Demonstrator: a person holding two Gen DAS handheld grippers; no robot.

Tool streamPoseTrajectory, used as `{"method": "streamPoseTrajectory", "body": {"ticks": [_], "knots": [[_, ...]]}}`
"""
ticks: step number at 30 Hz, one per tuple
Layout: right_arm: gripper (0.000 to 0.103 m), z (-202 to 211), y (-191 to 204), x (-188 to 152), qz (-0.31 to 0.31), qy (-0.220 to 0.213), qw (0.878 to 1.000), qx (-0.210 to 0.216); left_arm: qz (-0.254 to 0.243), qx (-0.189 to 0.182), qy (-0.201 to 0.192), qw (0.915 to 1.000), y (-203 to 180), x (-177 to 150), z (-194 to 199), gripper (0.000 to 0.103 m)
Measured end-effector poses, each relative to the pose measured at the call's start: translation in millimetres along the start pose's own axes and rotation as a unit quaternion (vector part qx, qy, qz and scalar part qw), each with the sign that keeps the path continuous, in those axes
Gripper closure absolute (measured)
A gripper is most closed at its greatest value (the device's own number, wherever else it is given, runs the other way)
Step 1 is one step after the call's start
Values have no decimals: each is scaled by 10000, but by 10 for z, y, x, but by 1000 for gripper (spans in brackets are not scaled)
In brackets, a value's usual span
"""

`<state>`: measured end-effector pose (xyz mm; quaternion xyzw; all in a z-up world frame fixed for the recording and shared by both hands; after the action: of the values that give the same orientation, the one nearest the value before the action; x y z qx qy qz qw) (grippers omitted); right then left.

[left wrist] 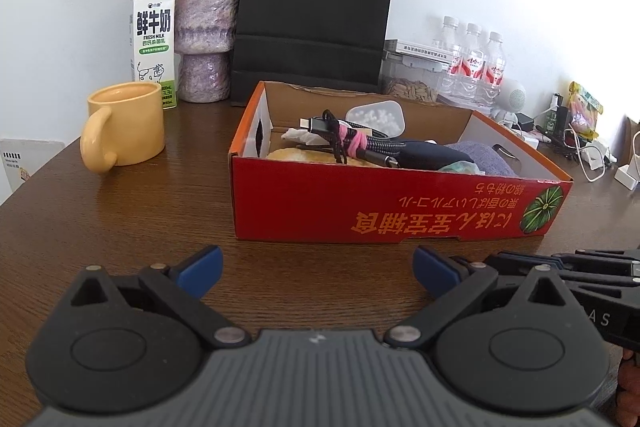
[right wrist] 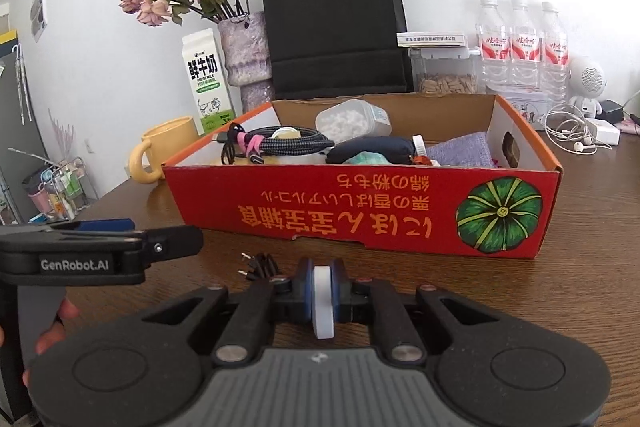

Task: Organize objects
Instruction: 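Grasp the coiled black cable with the left tool while the right tool holds the lid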

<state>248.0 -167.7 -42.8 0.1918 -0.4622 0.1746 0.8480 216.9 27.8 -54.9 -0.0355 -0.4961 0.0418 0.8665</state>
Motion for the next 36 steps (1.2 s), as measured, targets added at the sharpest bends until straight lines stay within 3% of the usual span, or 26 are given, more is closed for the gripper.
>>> {"method": "streamPoseTrajectory", "body": {"ticks": [5, 10, 15, 20, 26, 31, 36], "knots": [[94, -29, 50, -18, 167, 140, 9997, 62, -46, -115, 33, 9999, -23, -11, -19, 0], [94, -134, -85, -17, -235, 489, 9985, 35, -2, -232, 12, 9997, -49, -14, -46, 0], [94, -179, -76, -30, -284, 470, 9985, -9, 191, -249, -95, 9995, -168, -3, -20, 0], [94, -163, -174, -17, -621, 403, 9973, -27, 383, -184, 54, 9991, -315, -42, -7, 0], [94, 104, -470, 54, -1015, -61, 9942, -356, 471, -379, 395, 9974, -279, -95, 1, 0], [94, 554, -546, 13, -874, -619, 9940, -214, -77, -668, 569, 9961, -448, -192, 147, 0], [94, 817, -516, -156, -500, -685, 9964, -30, -657, -863, 539, 9926, -620, -333, 314, 0]]}}
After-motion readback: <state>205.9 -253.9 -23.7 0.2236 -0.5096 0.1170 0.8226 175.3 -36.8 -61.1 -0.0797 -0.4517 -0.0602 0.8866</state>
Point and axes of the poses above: each gripper's, at about its wrist camera, not at the fingertips, and z roughly against the way its jaws point, y to its left, x to its top, the point moved 1 cm from there along -z, roughly the way its jaws point
